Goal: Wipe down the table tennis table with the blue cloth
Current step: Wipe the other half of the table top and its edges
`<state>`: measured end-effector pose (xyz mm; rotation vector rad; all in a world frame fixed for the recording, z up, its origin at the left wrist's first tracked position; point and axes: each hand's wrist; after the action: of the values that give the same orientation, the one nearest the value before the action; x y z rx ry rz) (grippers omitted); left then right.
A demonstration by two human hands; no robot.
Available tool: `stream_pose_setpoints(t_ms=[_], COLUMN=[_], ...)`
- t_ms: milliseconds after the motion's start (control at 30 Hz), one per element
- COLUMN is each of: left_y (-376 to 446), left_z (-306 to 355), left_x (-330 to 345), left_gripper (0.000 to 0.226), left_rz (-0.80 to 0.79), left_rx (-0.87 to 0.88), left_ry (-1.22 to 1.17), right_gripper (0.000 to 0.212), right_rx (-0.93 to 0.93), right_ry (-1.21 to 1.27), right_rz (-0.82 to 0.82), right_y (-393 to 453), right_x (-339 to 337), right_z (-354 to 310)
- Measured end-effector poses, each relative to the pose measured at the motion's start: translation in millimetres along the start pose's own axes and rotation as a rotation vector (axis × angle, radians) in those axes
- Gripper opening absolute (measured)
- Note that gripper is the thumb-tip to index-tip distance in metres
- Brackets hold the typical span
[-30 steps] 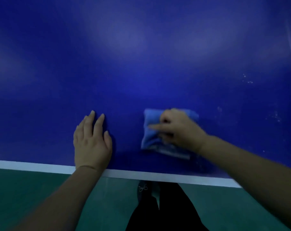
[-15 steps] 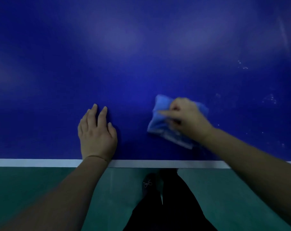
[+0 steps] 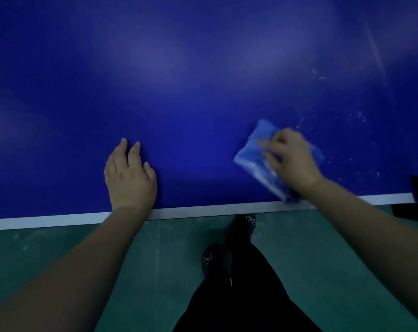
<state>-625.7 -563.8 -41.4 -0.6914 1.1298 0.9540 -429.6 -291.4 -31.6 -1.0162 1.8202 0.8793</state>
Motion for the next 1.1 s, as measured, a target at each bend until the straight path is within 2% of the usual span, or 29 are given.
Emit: stream_pose_setpoints(t_ms=[100,167,200,300,400,467,567,633,667,733,833,900,1000,1100], left_y=[-21.7,-34.8,-38.9,-42.1,-42.1,-41.5,-41.2,-41.3,-41.2,-41.4,-40.2,-39.4,-39.8,-40.3], left_z=[17.2,29.0,33.2,37.3,36.4,36.7,37.0,36.5,36.4,36.5,36.2,36.0,36.3,36.1], left_x=[3.0,8.5,11.4,16.3,19.2,20.4,21.0,21.2,21.4,22.0,23.9,25.0,25.7,25.5], left_gripper=[0.049,0.047,0.046,0.046,0.046,0.046,0.046,0.046,0.046,0.046,0.046,0.046,0.046,0.046], left_rz=[0.046,0.043,0.042,0.064,0.079,0.080,0.085,0.095,0.099,0.108,0.119,0.128,0.136,0.129], left_rx=[-0.020,-0.068,-0.089,-0.105,-0.092,-0.084,-0.093,-0.096,-0.093,-0.091,-0.095,-0.094,-0.092,-0.086], left_ry=[-0.053,-0.069,-0.064,-0.043,-0.012,0.004,0.006,0.001,-0.002,-0.001,0.002,0.003,0.006,0.003], right_gripper=[0.030,0.030,0.030,0.029,0.027,0.027,0.029,0.032,0.031,0.030,0.030,0.028,0.028,0.029], right_rx=[0.414,0.508,0.466,0.137,-0.022,0.012,0.300,0.501,0.530,0.459,0.215,0.114,0.020,0.125], right_ry=[-0.051,-0.075,-0.061,0.062,0.111,0.051,-0.007,-0.028,-0.042,-0.008,0.090,0.144,0.149,0.063], right_rz=[0.217,0.229,0.193,0.035,-0.026,0.001,0.173,0.262,0.266,0.225,0.123,0.063,-0.020,0.062], right_y=[16.7,27.2,28.0,2.7,-28.5,-35.8,-36.6,-30.4,-25.6,-14.4,-10.2,-21.8,-42.4,-55.2], right_x=[-8.3,1.3,8.7,30.6,20.0,3.4,-13.4,-7.5,-0.1,17.7,43.3,47.8,35.0,12.9], right_z=[27.9,6.3,-13.6,-73.7,-64.9,-28.7,19.9,14.6,1.4,-39.9,-106.0,-129.6,-112.1,-51.3])
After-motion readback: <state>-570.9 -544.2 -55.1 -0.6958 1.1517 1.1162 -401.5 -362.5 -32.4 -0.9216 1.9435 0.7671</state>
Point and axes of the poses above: each hand's wrist, its own y-axis towards the middle knuckle, its own x-axis out of the palm, z = x × y, and after that the axes turned 1 degree about y, right-handed
